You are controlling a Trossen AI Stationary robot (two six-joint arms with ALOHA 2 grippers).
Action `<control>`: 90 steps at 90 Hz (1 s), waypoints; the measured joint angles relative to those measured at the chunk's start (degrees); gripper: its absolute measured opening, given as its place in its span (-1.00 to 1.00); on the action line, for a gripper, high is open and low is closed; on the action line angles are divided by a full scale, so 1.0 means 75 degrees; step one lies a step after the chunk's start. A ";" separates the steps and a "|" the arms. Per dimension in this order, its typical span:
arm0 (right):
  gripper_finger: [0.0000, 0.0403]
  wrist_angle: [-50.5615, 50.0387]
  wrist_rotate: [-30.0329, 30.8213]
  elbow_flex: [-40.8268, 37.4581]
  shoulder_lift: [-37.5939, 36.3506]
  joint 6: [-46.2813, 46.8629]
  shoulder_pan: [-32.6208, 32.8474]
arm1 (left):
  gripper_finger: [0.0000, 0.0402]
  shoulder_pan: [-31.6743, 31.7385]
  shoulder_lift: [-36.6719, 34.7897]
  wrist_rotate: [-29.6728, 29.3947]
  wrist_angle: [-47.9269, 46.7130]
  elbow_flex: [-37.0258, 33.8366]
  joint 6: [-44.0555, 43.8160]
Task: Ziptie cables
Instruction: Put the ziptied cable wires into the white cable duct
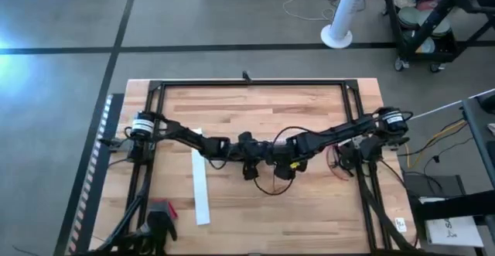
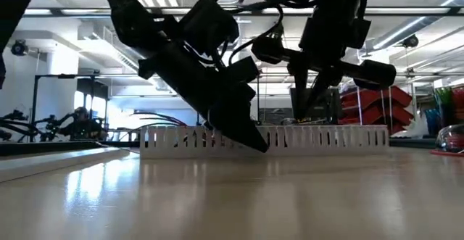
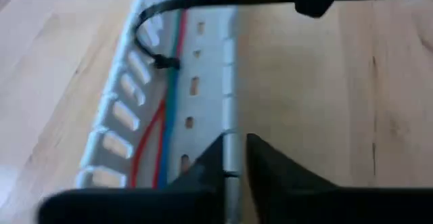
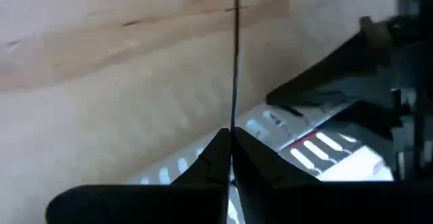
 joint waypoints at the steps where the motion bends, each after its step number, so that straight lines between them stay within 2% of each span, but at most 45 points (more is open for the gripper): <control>1: -1.00 -0.0011 -0.0014 0.0000 0.0000 -0.0002 -0.0003 | -0.96 0.0000 -0.0001 0.0002 -0.0008 -0.0002 0.0002; 14: -1.00 0.0041 -0.0401 -0.0032 0.0000 0.0002 -0.0018 | -0.90 0.0003 -0.0012 0.0055 -0.0061 -0.0003 0.0040; 38: -1.00 0.0647 -0.0742 -0.0400 0.0114 0.0200 -0.0035 | -0.98 0.0007 -0.0012 0.0203 -0.0069 0.0030 0.0055; 90: -1.00 0.0573 -0.0538 -0.0249 0.0114 0.0170 -0.0294 | -1.00 -0.0036 -0.0017 0.0182 -0.0056 -0.0009 0.0853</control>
